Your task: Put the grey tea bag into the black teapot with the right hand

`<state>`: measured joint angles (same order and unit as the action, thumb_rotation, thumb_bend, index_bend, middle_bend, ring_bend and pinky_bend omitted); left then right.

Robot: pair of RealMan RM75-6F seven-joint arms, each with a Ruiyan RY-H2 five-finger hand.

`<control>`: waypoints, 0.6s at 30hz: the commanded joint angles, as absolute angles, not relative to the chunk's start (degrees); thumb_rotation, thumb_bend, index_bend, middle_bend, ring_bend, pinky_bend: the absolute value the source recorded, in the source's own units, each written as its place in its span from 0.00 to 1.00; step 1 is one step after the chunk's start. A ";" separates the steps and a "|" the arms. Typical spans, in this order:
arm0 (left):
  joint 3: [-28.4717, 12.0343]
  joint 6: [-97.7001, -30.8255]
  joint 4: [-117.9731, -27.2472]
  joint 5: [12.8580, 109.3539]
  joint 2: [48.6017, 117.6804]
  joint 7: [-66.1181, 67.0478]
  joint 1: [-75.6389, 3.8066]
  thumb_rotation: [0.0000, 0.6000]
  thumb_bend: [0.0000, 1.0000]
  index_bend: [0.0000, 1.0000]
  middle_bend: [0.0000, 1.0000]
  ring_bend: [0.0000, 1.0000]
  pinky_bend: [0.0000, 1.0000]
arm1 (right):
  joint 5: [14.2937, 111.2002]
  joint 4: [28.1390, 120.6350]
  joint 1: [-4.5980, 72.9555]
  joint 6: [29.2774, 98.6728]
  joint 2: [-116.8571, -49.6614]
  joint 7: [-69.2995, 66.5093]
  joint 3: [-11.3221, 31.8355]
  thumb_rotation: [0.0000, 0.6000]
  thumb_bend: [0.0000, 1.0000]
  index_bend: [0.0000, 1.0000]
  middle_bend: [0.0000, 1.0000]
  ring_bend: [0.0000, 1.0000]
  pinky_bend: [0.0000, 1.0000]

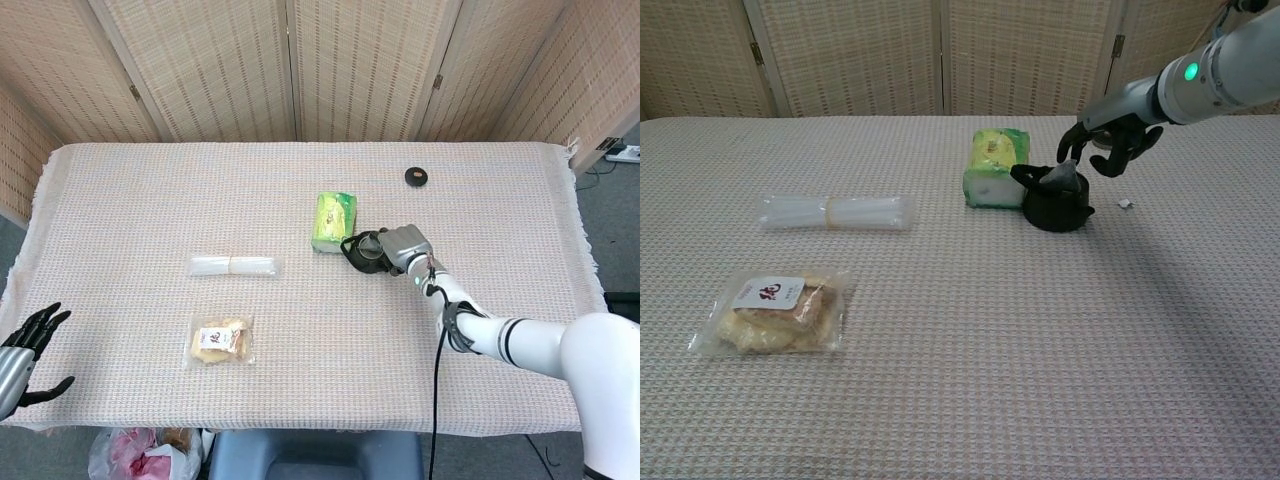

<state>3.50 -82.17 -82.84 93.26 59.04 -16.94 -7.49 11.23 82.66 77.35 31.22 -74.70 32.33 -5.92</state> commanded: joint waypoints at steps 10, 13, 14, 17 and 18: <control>3.63 -82.70 -82.64 93.68 58.93 -17.73 -7.42 1.00 0.27 0.00 0.00 0.00 0.24 | 10.72 80.45 79.30 29.82 -77.09 30.84 -9.15 1.00 0.72 0.20 0.13 0.90 1.00; 3.67 -82.85 -82.61 93.78 58.93 -17.76 -7.38 1.00 0.27 0.00 0.00 0.00 0.24 | 10.56 80.26 79.79 29.76 -77.67 30.70 -10.11 1.00 0.72 0.20 0.13 0.90 1.00; 3.69 -82.88 -82.62 93.81 58.92 -17.76 -7.37 1.00 0.27 0.00 0.00 0.00 0.24 | 10.57 80.23 79.92 29.79 -77.84 30.67 -10.37 1.00 0.72 0.21 0.13 0.90 1.00; 3.70 -82.93 -82.62 93.78 58.90 -17.75 -7.34 1.00 0.27 0.00 0.00 0.00 0.24 | 10.78 80.29 80.23 30.21 -78.12 30.25 -10.74 1.00 0.72 0.21 0.13 0.90 1.00; 3.71 -82.95 -82.63 93.77 58.89 -17.82 -7.32 1.00 0.27 0.00 0.00 0.00 0.24 | 10.89 80.35 80.26 30.27 -78.11 29.94 -10.75 1.00 0.72 0.21 0.13 0.90 1.00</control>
